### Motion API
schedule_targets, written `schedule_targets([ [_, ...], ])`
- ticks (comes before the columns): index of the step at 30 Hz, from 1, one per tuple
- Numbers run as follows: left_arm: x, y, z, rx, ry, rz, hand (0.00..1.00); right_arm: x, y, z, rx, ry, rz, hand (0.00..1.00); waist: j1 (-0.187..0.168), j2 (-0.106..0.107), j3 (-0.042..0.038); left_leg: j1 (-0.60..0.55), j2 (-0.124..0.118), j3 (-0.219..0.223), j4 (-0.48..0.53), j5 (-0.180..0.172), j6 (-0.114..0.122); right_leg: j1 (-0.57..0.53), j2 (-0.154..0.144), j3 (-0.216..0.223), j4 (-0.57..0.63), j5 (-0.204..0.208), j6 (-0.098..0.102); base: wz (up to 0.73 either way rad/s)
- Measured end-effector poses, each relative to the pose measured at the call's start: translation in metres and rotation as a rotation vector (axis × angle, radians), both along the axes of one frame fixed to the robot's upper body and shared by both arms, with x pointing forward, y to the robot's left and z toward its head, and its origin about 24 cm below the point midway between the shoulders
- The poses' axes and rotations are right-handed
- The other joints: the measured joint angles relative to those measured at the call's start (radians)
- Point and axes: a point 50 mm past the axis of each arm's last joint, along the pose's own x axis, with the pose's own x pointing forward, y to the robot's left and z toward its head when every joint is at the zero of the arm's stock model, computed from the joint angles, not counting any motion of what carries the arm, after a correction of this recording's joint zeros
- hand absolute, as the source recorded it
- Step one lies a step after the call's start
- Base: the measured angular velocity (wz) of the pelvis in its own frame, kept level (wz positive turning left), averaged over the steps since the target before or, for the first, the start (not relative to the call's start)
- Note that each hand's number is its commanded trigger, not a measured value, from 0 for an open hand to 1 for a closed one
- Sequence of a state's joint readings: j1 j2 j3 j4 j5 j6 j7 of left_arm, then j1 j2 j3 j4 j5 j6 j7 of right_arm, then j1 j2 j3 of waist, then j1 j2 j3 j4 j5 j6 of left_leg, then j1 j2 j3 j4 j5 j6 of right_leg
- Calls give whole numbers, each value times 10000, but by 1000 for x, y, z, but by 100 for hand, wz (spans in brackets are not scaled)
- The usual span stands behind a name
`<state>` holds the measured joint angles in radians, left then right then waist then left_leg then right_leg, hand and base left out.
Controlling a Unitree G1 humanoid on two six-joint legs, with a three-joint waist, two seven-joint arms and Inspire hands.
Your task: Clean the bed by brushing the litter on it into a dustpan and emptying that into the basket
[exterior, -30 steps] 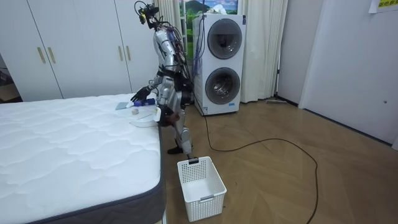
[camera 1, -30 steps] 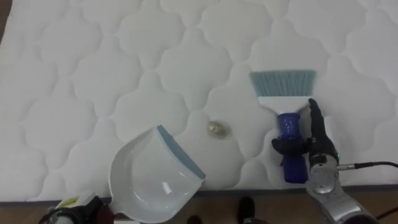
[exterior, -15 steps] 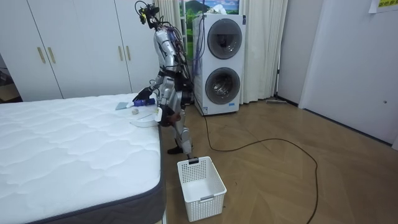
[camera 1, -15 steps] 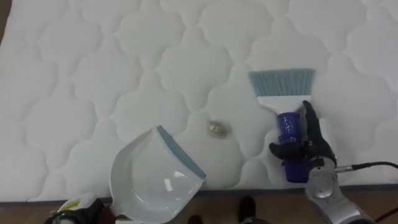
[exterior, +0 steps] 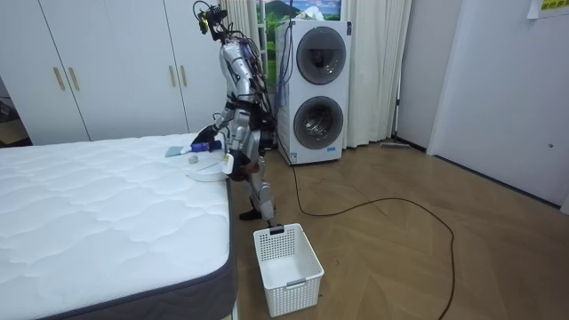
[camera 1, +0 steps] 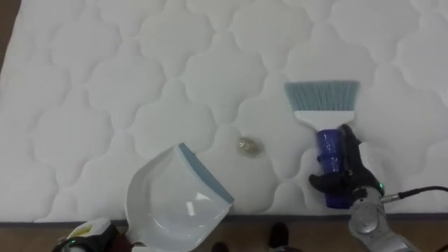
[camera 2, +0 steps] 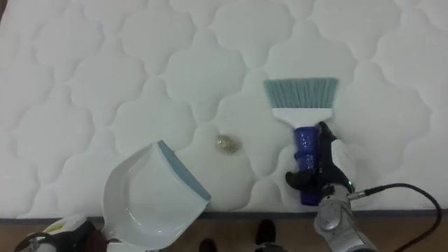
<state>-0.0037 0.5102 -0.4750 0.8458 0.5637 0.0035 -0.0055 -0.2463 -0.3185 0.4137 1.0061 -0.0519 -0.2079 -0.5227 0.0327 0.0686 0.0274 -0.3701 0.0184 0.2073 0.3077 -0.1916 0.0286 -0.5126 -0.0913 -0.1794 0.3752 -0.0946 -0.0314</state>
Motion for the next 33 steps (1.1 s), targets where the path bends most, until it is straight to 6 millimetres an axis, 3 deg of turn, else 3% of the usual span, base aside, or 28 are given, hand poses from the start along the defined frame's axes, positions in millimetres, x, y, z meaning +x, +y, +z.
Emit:
schedule_targets([
  [6, 0, -3, -2, 1, 73, 90, 100, 5, -20, 9, -980, 118, -130, 100, 29, 36, -44, 43, 12, -46, 2, 3, -4, 101, 37, -58, -96, 7, -13, 1],
  [12, 1, -6, -3, -3, 151, 29, 100, -2, -26, 2, -1491, 725, -336, 100, 40, 59, -56, 75, 16, -165, -20, 4, -7, 234, 45, -190, -187, 7, -20, 6],
  [27, 17, -8, 3, 147, 120, -184, 100, -15, -35, -8, -708, 1677, -987, 100, 31, 35, -59, 106, 40, -169, 33, 4, -4, 290, -38, -197, -145, -25, 18, 1],
  [30, 22, -7, 7, 319, -62, -381, 100, -12, -37, -7, -492, 1774, -1084, 100, -3, -23, -61, -15, 12, -159, 106, 9, 4, 163, -78, -175, -64, -33, 31, 0],
  [33, 29, -1, 15, 616, -349, -601, 100, -6, -38, -4, -339, 1775, -1024, 100, 6, -243, -28, -130, -12, -195, 154, 15, 14, 35, -117, -198, 42, -54, 26, 5],
])
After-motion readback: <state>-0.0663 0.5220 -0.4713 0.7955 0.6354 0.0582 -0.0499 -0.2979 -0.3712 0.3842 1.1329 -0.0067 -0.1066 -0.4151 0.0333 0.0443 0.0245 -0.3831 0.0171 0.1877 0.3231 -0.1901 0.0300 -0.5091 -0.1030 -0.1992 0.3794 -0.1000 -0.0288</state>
